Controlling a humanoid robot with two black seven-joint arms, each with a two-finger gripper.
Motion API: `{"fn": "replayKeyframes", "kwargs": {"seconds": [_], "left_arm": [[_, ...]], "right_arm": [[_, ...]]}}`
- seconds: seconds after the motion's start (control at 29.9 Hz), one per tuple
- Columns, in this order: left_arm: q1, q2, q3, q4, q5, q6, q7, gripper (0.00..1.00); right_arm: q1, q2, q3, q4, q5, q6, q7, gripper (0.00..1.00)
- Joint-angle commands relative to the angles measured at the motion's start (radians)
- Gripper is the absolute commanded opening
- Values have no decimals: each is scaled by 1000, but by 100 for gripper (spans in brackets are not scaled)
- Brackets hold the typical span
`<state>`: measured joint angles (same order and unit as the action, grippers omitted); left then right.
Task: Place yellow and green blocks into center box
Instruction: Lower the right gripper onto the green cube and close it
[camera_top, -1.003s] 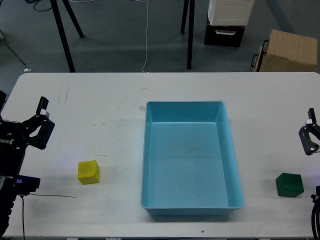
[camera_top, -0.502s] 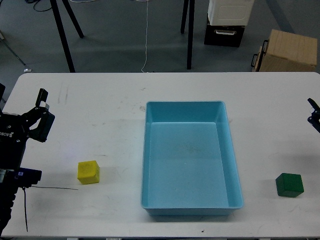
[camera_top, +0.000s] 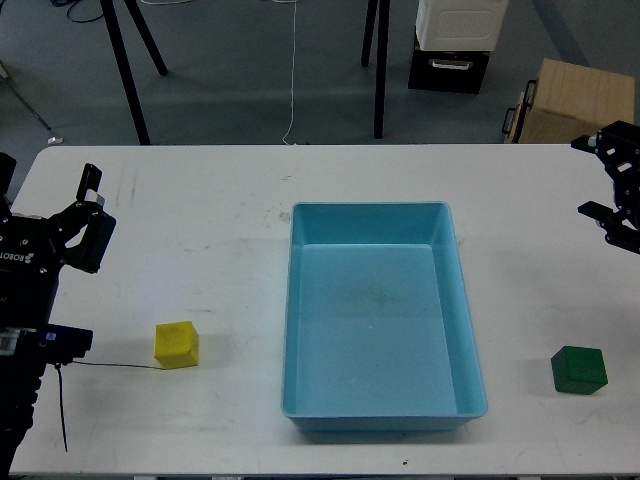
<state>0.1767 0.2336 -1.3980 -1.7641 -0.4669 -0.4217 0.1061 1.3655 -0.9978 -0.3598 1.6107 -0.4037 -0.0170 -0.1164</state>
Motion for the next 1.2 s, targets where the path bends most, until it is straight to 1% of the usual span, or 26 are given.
{"fn": "replayKeyframes", "kwargs": {"seconds": [0.0, 0.1, 0.23, 0.37, 0.57, 0.9, 1.04, 1.17], "left_arm": [[-3, 0, 7, 0, 1, 1, 0, 100], [-6, -2, 7, 2, 1, 1, 0, 100], [-13, -19, 8, 2, 1, 1, 0, 100], [-13, -19, 7, 3, 1, 1, 1, 100], [-13, -17, 7, 5, 1, 0, 1, 100], [-19, -20, 19, 12, 2, 0, 1, 100], [-19, -20, 31, 12, 2, 0, 0, 100], [-19, -22, 33, 17, 2, 0, 0, 100]], "right_arm": [[205, 51, -302, 34, -142, 84, -14, 100], [239, 38, -364, 57, -257, 176, -23, 100], [231, -2, -378, 58, -354, 215, -34, 100], [207, 2, -407, 74, -376, 215, -42, 100], [150, -2, -409, 86, -411, 215, -58, 100], [89, -1, -406, 86, -429, 210, -72, 100], [55, 18, -396, 83, -428, 195, -77, 100], [33, 25, -396, 83, -428, 138, -77, 99]]}}
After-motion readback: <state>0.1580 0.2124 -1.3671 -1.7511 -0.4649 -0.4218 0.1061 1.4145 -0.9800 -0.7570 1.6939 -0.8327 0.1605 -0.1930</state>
